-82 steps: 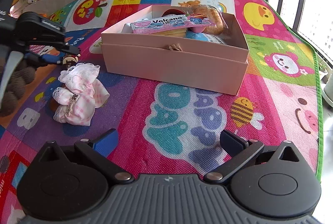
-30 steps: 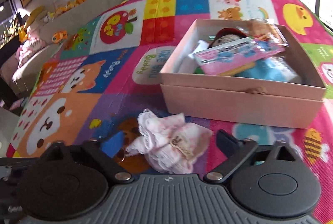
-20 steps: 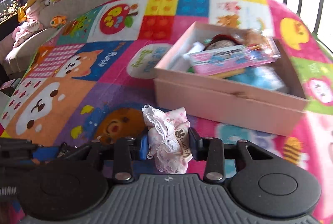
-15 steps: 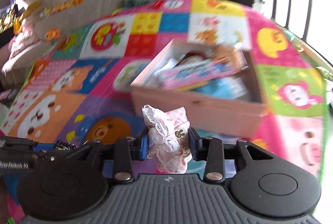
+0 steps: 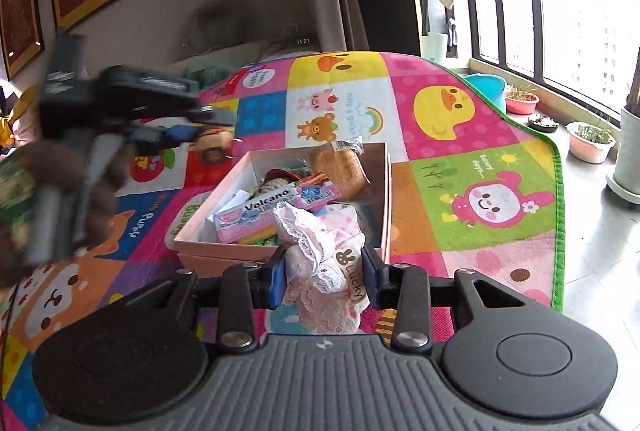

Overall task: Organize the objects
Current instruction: 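Release the doll into the pink box with the left tool while the right tool carries the lace bow over, then lower the lace bow into the pink box and open the right tool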

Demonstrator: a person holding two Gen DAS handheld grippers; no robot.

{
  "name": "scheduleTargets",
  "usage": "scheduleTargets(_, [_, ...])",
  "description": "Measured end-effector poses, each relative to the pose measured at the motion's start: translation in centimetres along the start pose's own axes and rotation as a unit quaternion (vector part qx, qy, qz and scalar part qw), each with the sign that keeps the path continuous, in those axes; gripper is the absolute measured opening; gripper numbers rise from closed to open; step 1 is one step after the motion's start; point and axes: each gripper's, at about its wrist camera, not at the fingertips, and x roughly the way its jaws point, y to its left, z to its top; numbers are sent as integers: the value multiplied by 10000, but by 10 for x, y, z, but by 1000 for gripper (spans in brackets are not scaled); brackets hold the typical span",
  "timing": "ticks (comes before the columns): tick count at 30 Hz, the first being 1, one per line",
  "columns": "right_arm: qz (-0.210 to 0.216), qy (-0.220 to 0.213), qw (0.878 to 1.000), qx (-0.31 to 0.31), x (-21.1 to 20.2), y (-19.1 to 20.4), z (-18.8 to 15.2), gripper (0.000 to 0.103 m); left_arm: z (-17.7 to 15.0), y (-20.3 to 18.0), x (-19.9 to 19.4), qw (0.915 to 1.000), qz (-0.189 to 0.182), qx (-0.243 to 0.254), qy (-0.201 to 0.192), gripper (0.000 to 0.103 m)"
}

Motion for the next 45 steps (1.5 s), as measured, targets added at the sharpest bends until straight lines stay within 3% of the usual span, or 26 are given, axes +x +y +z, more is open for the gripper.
scheduleTargets(1, [-44, 2, 10000, -9, 0, -1, -1, 37, 1, 2, 10, 9999, 139, -12, 8, 34])
scheduleTargets(3, [-95, -1, 10000, -23, 0, -7, -2, 37, 0, 5, 12, 9999, 57, -78, -44, 34])
scheduleTargets(7, [-158, 108, 9998, 73, 4, -20, 2, 37, -9, 13, -21, 9992, -132, -148, -343, 34])
scheduleTargets(15, [349, 432, 9953, 798, 51, -29, 52, 38, -90, 21, -94, 9976, -575, -297, -234, 34])
scheduleTargets(17, [502, 690, 9921, 924, 74, -27, 60, 46, -111, 25, -103, 9976, -629, -276, -76, 34])
scheduleTargets(19, [421, 868, 9902, 1008, 86, -26, 62, 77, -127, 30, -112, 9980, -582, -246, 44, 34])
scheduleTargets(25, [300, 454, 9936, 987, 64, -23, 80, 77, -162, 55, -127, 9964, -540, -618, 220, 34])
scheduleTargets(29, [1065, 1012, 9800, 1342, 74, -12, 88, 73, -165, 53, -123, 9946, -708, -726, 239, 34])
scheduleTargets(32, [1258, 1648, 9655, 1575, 100, -6, 84, 73, -166, 50, -126, 9944, -750, -712, 215, 34])
scheduleTargets(37, [417, 2144, 9625, 1610, 129, -13, 77, 73, -168, 62, -137, 9949, -577, -826, 98, 34])
scheduleTargets(40, [408, 2449, 9553, 1604, 137, -15, 66, 74, -167, 70, -137, 9946, -412, -945, 76, 34])
scheduleTargets(45, [407, 2325, 9626, 1333, 131, -7, 62, 79, -157, 58, -136, 9967, -368, -723, 81, 34])
